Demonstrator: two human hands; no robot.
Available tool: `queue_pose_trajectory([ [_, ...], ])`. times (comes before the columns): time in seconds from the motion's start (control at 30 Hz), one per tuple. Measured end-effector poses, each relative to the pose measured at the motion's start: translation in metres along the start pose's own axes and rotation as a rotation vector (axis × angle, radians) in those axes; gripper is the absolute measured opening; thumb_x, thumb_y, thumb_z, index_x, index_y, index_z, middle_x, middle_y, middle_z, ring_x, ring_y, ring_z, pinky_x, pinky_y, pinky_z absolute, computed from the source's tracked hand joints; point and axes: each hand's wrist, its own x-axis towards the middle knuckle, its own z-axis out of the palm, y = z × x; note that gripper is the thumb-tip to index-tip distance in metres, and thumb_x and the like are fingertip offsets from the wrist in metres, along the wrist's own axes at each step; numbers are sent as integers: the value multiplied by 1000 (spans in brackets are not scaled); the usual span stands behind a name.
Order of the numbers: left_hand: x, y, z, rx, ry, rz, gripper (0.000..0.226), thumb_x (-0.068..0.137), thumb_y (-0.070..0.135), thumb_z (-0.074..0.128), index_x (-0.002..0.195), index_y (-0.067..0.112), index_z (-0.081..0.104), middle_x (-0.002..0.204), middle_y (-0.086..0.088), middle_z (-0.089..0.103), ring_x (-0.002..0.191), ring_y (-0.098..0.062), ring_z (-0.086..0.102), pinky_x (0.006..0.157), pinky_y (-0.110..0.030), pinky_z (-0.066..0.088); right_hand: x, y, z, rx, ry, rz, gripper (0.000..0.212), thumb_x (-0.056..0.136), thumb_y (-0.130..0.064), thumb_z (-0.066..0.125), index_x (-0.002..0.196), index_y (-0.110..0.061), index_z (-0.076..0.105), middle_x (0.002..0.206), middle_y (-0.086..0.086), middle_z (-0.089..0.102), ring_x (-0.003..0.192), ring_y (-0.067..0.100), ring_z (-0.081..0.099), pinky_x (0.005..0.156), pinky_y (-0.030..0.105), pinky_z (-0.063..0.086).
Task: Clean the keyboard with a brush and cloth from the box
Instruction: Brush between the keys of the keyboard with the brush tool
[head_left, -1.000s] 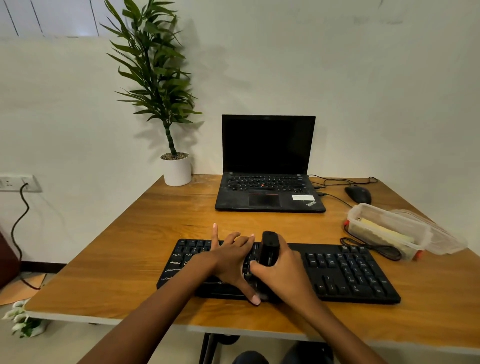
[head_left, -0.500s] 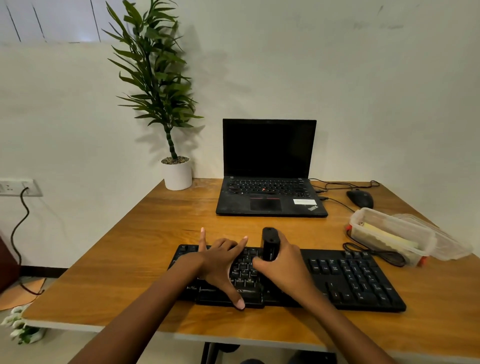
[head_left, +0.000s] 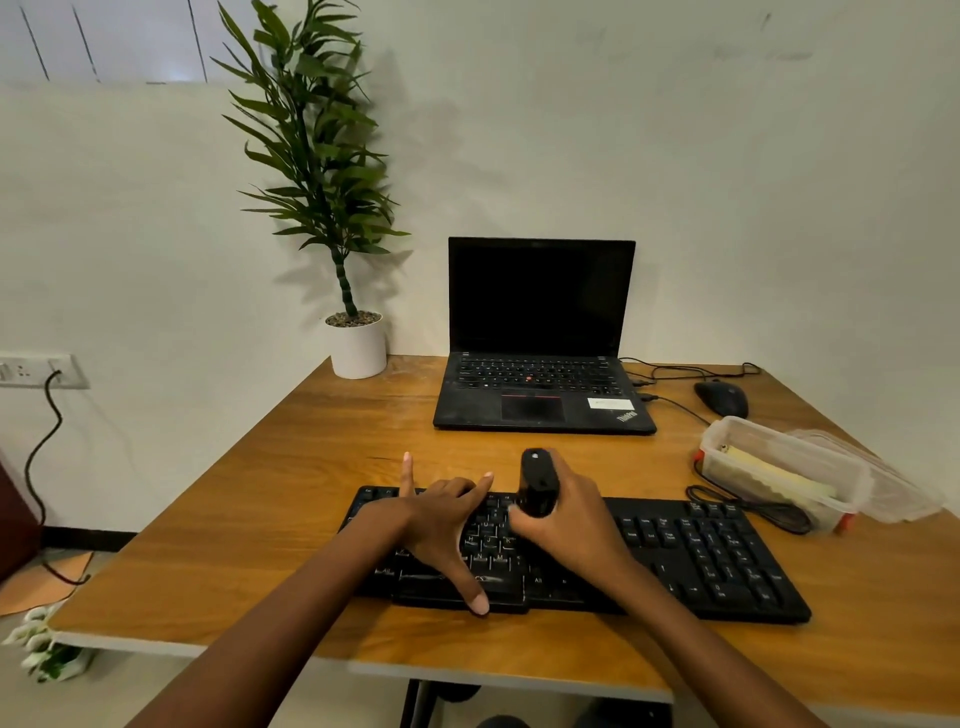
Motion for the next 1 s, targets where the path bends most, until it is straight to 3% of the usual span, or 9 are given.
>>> queue_pose_trajectory([
  [0.1,0,0,0,2,2,6,131,66,70,67,144,24,-29,159,-2,-5,146,-23,-9,86,-61,-36,-20,-10,-3,108,-100,1,32,73,-19,71,85,-35,46,70,-4,59,61,3,57,57,18,47],
  [0.2,0,1,0,-5,3,7,131,66,70,67,144,24,-29,159,-3,-5,146,-23,-9,87,-62,-36,-18,-9,-5,161,-147,45,27,70,-17,73,81,-26,51,77,0,61,69,11,60,63,26,50],
  [0.33,0,0,-1,-12,-1,2,132,65,70,68,144,24,-28,159,-2,-3,146,-22,-7,92,-66,-32,15,2,-4,63,29,97,27,73,-19,72,87,-21,48,73,-5,57,66,10,56,55,14,43],
  [0.47,0,1,0,-24,-4,-3,131,66,70,67,144,24,-27,159,-2,-7,146,-22,-10,91,-64,-34,30,8,0,-31,128,52,33,76,-24,71,96,-23,45,75,-8,58,69,14,59,60,27,49],
  [0.57,1,0,1,-18,7,2,132,66,70,67,145,23,-27,159,-2,-7,146,-22,-9,91,-64,-34,13,1,4,-32,73,50,34,75,-26,70,98,-25,45,74,-5,58,66,14,59,59,31,51],
  [0.67,0,-1,2,-18,13,5,132,66,70,67,145,22,-27,159,-2,-6,146,-22,-9,90,-64,-34,-14,-7,3,102,-7,95,31,73,-22,70,92,-30,47,71,-5,57,60,5,56,52,16,45],
  [0.73,0,-1,2,-21,13,8,132,66,70,67,144,22,-27,160,-2,-7,146,-22,-10,90,-64,-35,-22,-10,-1,176,-110,118,28,72,-17,71,84,-30,48,72,-5,58,62,3,57,53,13,44],
  [0.83,0,0,1,-19,11,8,131,66,70,67,144,22,-27,160,-1,-6,146,-22,-9,91,-64,-34,-9,-11,-6,189,-187,154,24,72,-17,72,84,-22,52,76,-3,59,67,7,59,54,17,46],
  [1.0,-1,1,0,-20,6,-8,132,65,71,67,145,22,-27,160,-2,-6,146,-22,-9,92,-65,-33,31,2,-3,-27,94,136,34,73,-25,71,97,-22,46,78,-3,59,72,17,60,67,37,54],
])
